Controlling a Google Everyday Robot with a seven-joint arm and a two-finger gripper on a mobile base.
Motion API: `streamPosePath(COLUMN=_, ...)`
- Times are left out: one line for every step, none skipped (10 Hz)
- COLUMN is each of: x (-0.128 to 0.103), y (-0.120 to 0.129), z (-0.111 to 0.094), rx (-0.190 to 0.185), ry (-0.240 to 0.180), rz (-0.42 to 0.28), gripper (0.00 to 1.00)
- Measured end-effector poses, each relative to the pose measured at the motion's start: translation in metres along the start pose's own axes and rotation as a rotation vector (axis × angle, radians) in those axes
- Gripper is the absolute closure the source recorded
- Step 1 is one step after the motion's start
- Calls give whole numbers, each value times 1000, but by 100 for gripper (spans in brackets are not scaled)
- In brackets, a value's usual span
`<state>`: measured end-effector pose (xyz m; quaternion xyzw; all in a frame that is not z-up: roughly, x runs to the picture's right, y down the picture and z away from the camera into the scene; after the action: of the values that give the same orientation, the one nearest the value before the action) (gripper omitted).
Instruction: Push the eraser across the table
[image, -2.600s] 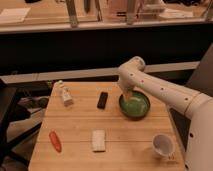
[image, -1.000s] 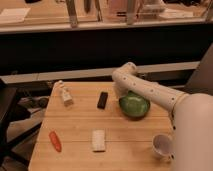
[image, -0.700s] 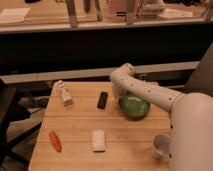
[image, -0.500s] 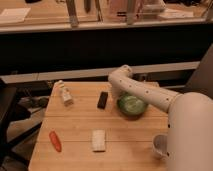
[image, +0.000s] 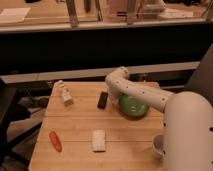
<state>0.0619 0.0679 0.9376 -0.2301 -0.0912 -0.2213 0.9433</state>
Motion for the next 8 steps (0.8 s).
streamPosePath(x=-2, y=0, z=2, rx=-2, ry=1, rz=-15, gripper=96)
streamPosePath(x=-4, y=-1, z=4, rx=-5, ry=1, rz=-28, gripper=96)
streamPosePath(x=-8, y=-3, z=7, rx=-6, ry=0, rz=-45, gripper=96)
streamPosePath(x=-14, y=-5, z=7, rx=-7, ry=0, rz=-59, gripper=96)
streamPosePath(x=-21, y=-7, z=10, rx=-9, ry=-1, rz=-76, gripper=96)
streamPosePath(x=-28, y=-9, z=12, rx=-12, ry=0, rz=-95, gripper=96)
streamPosePath(x=-34, y=-11, z=13, rx=-13, ry=2, rz=-110, gripper=96)
streamPosePath(x=-40, y=-14, z=13, rx=-16, ry=2, rz=-124, gripper=96)
